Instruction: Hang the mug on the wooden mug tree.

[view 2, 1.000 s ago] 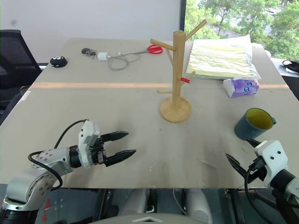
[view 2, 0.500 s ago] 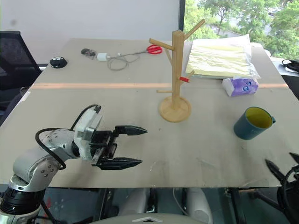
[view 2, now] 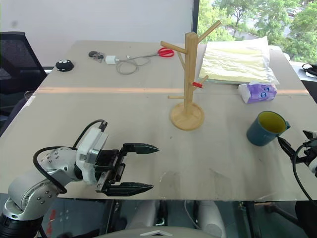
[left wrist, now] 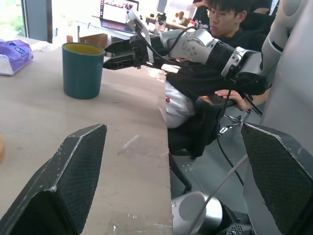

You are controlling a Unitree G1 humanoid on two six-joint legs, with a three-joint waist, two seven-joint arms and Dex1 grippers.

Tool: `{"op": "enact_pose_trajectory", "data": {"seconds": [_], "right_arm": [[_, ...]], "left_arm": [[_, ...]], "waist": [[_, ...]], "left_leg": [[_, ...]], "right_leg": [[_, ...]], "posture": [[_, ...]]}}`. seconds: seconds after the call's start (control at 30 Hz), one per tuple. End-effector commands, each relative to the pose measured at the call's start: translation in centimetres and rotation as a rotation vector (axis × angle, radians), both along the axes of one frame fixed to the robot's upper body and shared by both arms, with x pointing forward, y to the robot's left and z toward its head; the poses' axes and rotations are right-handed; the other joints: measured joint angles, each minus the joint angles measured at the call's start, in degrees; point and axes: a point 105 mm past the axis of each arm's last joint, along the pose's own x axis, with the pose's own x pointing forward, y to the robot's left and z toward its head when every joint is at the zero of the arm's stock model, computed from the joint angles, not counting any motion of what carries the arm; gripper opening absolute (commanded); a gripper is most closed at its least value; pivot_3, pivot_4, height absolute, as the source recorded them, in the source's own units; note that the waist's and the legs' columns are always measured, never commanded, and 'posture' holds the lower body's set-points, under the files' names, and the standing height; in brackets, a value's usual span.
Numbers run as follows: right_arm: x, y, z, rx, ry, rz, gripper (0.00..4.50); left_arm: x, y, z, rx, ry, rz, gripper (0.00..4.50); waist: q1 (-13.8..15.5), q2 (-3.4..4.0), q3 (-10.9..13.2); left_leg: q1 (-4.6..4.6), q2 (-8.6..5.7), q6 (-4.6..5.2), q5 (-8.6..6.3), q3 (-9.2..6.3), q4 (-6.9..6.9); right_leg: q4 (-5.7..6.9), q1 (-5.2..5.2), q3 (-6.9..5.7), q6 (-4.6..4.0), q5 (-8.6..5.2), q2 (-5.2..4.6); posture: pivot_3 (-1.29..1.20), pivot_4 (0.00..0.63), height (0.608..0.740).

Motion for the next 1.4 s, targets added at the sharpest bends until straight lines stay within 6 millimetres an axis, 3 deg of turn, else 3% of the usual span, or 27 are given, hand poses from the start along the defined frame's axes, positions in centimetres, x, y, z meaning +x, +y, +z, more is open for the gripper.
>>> {"op": "enact_pose_trajectory", "data": {"seconds": [0.03, 0.33, 0.43, 0.47, 1.0, 1.4], "right_arm": [[0.8, 0.4, 1.2, -0.02, -0.04, 0.005, 4.5], [2.0, 1.3, 1.1, 0.009, -0.046, 0.016, 4.5], [2.1, 1.4, 1.0, 0.015, -0.046, 0.016, 3.23], [2.1, 1.5, 1.0, 0.011, -0.044, 0.016, 3.0], [3.8, 2.1, 0.2, 0.02, -0.04, 0.024, 3.0], [6.3, 3.1, -0.4, 0.045, -0.067, 0.045, 3.0]], "left_arm": [[-0.4, -0.2, 0.9, -0.012, -0.048, 0.001, 4.48], [-0.3, -0.3, 0.9, -0.004, -0.051, 0.023, 4.48], [-0.2, -0.3, 0.9, -0.003, -0.051, 0.028, 4.5], [-0.2, -0.2, 0.9, -0.002, -0.049, 0.03, 4.5], [0.0, 0.1, 0.6, 0.003, -0.036, 0.05, 4.5], [-0.3, 0.6, 0.5, 0.01, -0.034, 0.072, 4.5]], "waist": [[-0.09, 0.0, 0.0], [-0.15, 0.0, 0.0], [-0.07, 0.0, 0.0], [-0.05, 0.0, 0.0], [-0.17, 0.01, 0.01], [-0.32, 0.02, 0.03]], "left_leg": [[0.01, 0.0, 0.0, 0.0, 0.0, 0.0], [0.04, 0.01, -0.01, 0.0, 0.09, -0.01], [0.04, 0.01, -0.01, 0.0, 0.1, -0.01], [0.04, 0.01, -0.01, 0.0, 0.1, -0.01], [0.08, 0.01, -0.01, 0.0, 0.19, -0.02], [0.11, 0.02, -0.01, 0.0, 0.23, -0.04]], "right_leg": [[0.0, 0.0, 0.01, 0.01, 0.0, 0.01], [0.0, 0.0, 0.09, -0.01, 0.01, 0.06], [0.0, 0.0, 0.1, 0.01, 0.0, 0.06], [0.0, 0.0, 0.1, 0.0, 0.01, 0.06], [0.0, -0.01, 0.19, -0.02, 0.01, 0.07], [0.0, -0.01, 0.23, -0.04, 0.03, 0.08]], "posture": [[0.0, 0.15, 0.74], [0.0, 0.15, 0.74], [0.0, 0.15, 0.74], [0.0, 0.15, 0.74], [0.0, 0.15, 0.74], [0.0, 0.15, 0.74]]}}
